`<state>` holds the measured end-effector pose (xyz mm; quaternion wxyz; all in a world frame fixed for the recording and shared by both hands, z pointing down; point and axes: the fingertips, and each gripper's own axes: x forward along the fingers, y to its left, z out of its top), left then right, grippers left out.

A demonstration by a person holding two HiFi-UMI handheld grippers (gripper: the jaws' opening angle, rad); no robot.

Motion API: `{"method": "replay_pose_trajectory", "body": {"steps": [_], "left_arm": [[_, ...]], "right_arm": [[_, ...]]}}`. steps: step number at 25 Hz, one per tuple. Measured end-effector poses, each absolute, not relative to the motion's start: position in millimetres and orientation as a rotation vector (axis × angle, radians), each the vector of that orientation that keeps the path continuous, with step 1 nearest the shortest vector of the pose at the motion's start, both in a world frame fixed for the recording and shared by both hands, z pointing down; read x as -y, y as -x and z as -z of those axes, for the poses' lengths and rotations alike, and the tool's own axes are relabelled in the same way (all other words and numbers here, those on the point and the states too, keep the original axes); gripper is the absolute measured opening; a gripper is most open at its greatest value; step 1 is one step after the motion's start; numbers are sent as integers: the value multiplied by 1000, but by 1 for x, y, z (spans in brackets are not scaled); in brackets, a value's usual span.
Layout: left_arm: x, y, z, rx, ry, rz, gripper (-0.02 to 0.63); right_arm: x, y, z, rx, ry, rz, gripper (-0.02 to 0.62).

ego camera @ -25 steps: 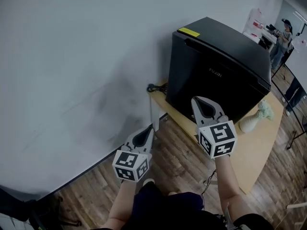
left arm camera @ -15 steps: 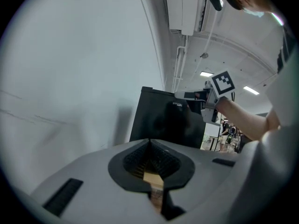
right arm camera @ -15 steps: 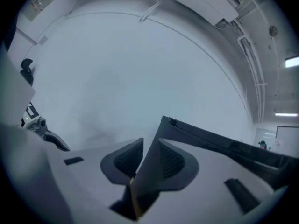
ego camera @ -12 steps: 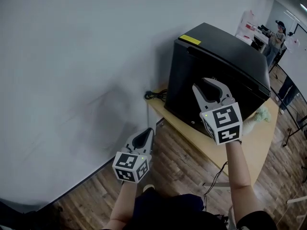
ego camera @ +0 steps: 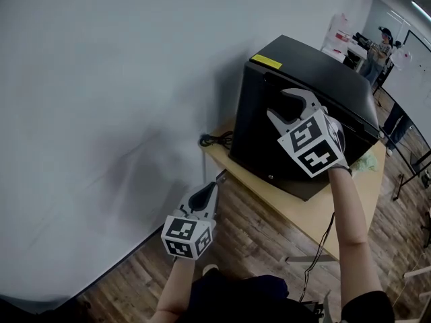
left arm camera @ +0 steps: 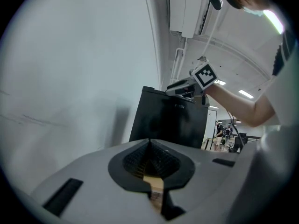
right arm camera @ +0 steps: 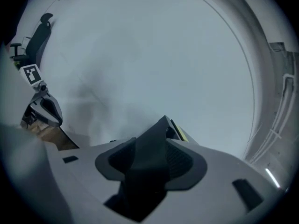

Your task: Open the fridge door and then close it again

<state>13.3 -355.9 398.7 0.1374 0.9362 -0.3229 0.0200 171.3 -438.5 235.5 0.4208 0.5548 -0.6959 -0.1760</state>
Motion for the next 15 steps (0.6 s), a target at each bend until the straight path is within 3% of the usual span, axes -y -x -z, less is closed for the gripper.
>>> {"method": "replay_pose_trajectory", "body": {"steps": [15], "left_arm": [[386,-3,-408,899,-2705,-72,6]], "right_arm": [[487,-207,-246,1415,-1289,342,179]]}}
